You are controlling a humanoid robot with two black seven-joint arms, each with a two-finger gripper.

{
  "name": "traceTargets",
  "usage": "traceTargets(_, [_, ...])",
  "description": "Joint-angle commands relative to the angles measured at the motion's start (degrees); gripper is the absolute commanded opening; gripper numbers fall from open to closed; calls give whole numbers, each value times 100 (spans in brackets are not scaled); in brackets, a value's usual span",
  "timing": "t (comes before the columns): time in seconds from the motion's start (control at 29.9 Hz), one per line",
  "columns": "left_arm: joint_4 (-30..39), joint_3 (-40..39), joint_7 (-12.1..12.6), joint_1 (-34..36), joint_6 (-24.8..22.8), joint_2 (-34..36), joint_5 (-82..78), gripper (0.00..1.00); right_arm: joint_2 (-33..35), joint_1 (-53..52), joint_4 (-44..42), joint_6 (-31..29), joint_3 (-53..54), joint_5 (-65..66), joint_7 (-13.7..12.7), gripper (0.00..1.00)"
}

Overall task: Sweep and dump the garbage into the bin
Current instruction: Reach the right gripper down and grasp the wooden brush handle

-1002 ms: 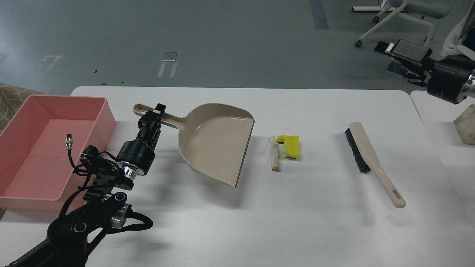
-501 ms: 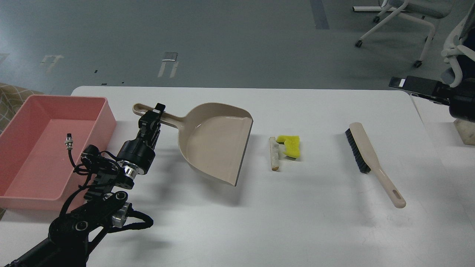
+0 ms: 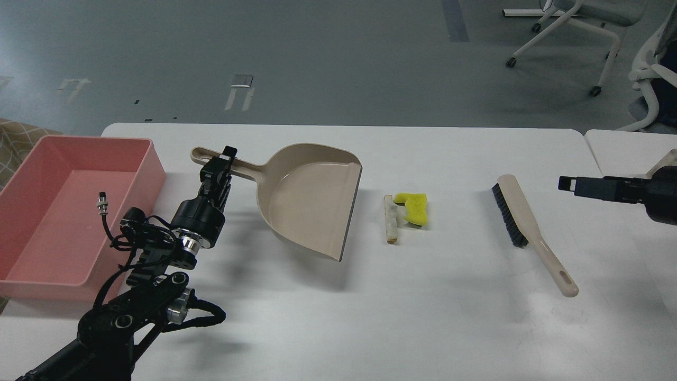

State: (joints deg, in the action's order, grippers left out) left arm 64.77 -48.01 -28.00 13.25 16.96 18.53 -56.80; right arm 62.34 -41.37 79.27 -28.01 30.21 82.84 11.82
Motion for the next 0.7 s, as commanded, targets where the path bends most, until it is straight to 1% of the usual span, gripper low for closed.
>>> traceTargets(0.0, [-9, -7, 0, -15, 1, -16, 3, 0, -3, 41, 132, 1, -76, -49, -434, 94])
traceTargets(0.03, [-17, -15, 0, -15, 9, -16, 3, 0, -3, 76, 237, 1, -94, -58, -583, 93])
traceTargets(0.1, [-26, -24, 0, -24, 36, -34, 3, 0, -3, 190, 386, 1, -85, -58, -777, 89])
traceTargets(0.23, [-35, -15, 0, -15, 53, -104, 11, 0, -3, 323, 615, 1, -85, -66, -971, 85])
traceTargets(0.3, [-35, -15, 0, -24, 53, -104, 11, 0, -12, 454, 773, 1, -85, -66, -1216, 82])
traceTargets(0.37, [-35, -24, 0, -24, 53, -113, 20, 0, -55, 507, 809, 1, -85, -66, -1401, 80])
traceTargets(0.4, [-44, -24, 0, -24, 53, -104, 29, 0, -82, 551, 818, 1, -68, -66, -1602, 79])
traceTargets(0.47, [-44, -24, 0, -24, 53, -113, 38, 0, -160, 569, 827, 1, -59, -75, -1735, 79])
traceTargets(0.53, [-44, -24, 0, -24, 62, -113, 38, 0, -214, 604, 835, 1, -68, -75, -1736, 81])
traceTargets(0.6, [-44, -33, 0, -24, 62, -122, 38, 0, -240, 657, 862, 1, -59, -75, -1736, 85])
traceTargets(0.67, [-44, -33, 0, -42, 71, -139, 38, 0, -301, 701, 940, 1, -59, -75, -1736, 86])
